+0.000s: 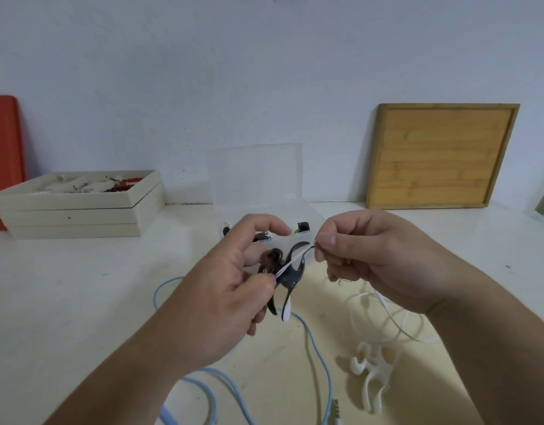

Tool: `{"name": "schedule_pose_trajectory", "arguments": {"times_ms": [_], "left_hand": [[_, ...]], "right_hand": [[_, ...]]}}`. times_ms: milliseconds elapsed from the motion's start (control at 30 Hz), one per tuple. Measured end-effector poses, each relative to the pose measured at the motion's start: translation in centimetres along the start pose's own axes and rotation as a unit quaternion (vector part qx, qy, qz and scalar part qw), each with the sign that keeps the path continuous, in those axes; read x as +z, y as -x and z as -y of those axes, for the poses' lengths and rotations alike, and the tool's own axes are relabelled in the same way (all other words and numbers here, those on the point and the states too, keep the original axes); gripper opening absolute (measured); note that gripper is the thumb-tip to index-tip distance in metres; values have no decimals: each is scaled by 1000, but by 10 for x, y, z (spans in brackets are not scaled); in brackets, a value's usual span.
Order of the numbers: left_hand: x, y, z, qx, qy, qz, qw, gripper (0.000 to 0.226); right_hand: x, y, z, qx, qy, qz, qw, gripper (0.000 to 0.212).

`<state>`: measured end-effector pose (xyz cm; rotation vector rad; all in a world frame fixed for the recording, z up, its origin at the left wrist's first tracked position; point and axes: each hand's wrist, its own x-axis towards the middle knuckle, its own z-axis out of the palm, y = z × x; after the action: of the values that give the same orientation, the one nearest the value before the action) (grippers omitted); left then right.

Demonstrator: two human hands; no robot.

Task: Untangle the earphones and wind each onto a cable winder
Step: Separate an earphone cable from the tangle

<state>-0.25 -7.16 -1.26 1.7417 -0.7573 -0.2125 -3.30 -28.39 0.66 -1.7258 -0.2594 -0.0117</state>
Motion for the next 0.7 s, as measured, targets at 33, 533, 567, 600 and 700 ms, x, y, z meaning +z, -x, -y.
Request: {"name": "schedule_pose_trajectory", "arguments": {"times_ms": [33, 533, 567, 600, 700], "left_hand": [[0, 0, 0, 1, 3, -3, 1000, 41], [7, -4, 5, 47, 2, -71, 996, 27], [7, -3, 4, 50, -3, -75, 996, 27], [6, -3, 4, 52, -7, -80, 995, 27], [6, -3, 3, 57, 3, -99, 993, 26]], "right_hand": [[1, 0, 0, -3, 6, -11, 1000, 19], [6, -2, 3, 13, -69, -83, 994, 25], [6, -2, 3, 16, -66, -87, 994, 27], [6, -2, 3, 19, -66, -90, 994, 27], [6, -2, 4, 24, -71, -95, 993, 22]]}}
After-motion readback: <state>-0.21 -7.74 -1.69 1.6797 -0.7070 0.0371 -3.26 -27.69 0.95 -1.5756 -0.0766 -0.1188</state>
